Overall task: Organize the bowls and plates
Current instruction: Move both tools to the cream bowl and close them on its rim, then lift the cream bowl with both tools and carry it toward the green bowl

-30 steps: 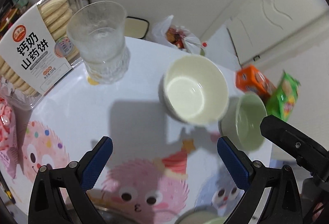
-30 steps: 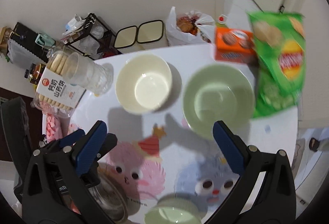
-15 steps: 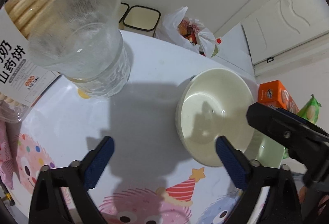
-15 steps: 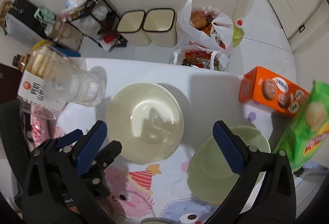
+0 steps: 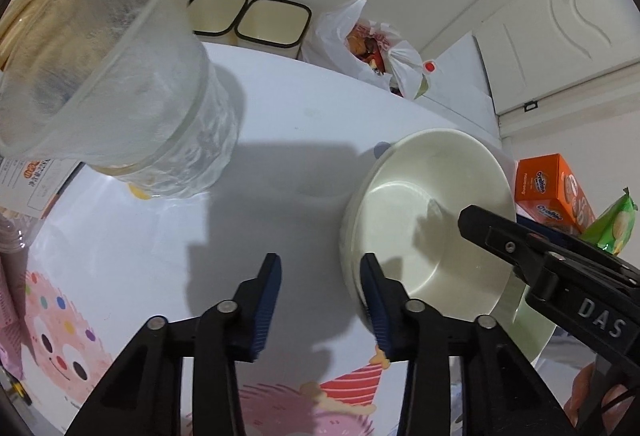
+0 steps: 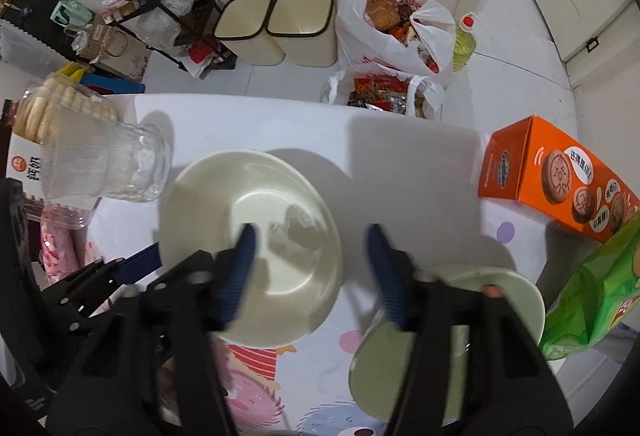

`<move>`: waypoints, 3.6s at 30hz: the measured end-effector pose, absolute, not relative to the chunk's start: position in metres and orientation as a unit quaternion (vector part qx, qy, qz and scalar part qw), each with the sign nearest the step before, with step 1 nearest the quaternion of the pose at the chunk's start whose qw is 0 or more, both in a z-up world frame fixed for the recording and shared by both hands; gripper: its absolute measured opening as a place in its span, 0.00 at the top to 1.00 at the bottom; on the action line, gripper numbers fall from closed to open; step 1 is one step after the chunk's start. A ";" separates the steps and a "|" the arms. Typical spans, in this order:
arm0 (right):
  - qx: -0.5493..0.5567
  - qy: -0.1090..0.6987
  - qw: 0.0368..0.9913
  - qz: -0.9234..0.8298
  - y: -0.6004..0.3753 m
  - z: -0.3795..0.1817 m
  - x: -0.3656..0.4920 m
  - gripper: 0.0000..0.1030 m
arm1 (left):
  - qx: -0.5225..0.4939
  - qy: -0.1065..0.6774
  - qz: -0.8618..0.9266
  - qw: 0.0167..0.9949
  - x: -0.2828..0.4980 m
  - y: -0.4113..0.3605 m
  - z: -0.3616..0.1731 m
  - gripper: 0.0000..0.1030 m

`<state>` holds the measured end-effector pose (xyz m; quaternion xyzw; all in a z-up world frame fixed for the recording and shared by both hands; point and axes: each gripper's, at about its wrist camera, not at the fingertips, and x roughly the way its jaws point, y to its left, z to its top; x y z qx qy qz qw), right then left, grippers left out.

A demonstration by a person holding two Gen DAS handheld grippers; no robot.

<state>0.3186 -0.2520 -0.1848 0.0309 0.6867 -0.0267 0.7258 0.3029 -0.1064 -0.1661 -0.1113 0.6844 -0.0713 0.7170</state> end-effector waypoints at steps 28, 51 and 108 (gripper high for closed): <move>0.045 0.668 0.742 -0.042 -0.241 -0.166 0.275 0.93 | -0.082 0.667 -0.101 0.734 0.272 -0.104 -0.130 0.92; 0.068 0.620 0.779 -0.068 -0.222 -0.095 0.113 0.93 | -0.028 0.626 -0.148 0.765 0.127 -0.122 -0.054 0.92; 0.025 0.662 0.745 -0.075 -0.227 -0.145 -0.011 0.87 | 0.085 0.639 -0.158 0.748 0.013 -0.158 -0.108 0.92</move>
